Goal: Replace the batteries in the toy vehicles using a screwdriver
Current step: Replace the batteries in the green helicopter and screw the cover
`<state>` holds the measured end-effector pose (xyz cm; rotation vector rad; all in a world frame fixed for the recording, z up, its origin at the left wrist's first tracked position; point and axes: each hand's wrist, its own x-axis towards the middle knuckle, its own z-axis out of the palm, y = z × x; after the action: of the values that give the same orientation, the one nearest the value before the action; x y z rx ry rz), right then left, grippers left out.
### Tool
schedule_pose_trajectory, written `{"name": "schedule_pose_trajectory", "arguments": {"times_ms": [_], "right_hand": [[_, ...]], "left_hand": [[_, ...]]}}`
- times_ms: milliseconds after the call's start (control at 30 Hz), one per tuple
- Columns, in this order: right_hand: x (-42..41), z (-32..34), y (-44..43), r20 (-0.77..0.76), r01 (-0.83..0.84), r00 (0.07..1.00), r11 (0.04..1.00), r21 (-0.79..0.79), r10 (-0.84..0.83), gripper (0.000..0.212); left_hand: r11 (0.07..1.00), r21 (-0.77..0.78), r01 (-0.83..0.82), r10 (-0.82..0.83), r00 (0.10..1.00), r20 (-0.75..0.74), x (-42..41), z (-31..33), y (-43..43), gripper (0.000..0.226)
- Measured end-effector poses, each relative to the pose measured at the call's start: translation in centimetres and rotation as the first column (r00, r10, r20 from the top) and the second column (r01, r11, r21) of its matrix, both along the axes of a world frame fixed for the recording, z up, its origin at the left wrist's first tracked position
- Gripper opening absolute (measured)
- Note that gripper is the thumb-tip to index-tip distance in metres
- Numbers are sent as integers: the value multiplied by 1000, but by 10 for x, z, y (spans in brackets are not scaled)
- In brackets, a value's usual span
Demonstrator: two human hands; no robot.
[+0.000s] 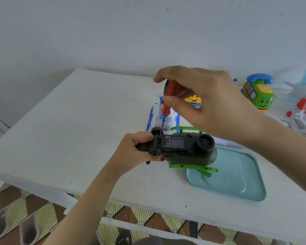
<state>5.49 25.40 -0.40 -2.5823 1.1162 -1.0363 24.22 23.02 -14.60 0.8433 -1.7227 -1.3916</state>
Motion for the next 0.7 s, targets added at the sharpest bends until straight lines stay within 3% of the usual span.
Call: {"name": "schedule_pose_trajectory", "arguments": {"times_ms": [100, 267, 433, 533, 600, 667, 700], "right_hand": [[5, 2, -2, -19, -41, 999, 999, -17, 40, 33], [9, 4, -9, 63, -117, 992, 985, 129, 109, 38], [14, 4, -14, 42, -104, 994, 994, 24, 103, 28], [13, 6, -17, 145, -170, 979, 971, 171, 146, 32], [16, 9, -13, 288, -283, 938, 904, 320, 192, 31], [18, 9, -12, 400, -321, 900, 885, 336, 175, 26], [19, 7, -13, 388, -255, 912, 925, 283, 132, 24]], "left_hand": [[1000, 7, 6, -6, 1000, 7, 0, 1, 0, 45], [1000, 2, 15, -15, 1000, 2, -1, 4, 2, 47], [1000, 12, 23, -23, 1000, -8, -1, 5, 3, 47], [1000, 3, 22, -22, 1000, -2, -1, 4, 2, 46], [1000, 3, 21, -21, 1000, -1, -1, 4, 2, 47], [1000, -4, 23, -23, 1000, 3, 0, 3, 2, 48], [1000, -9, 27, -27, 1000, 8, 0, 3, 2, 48]]}}
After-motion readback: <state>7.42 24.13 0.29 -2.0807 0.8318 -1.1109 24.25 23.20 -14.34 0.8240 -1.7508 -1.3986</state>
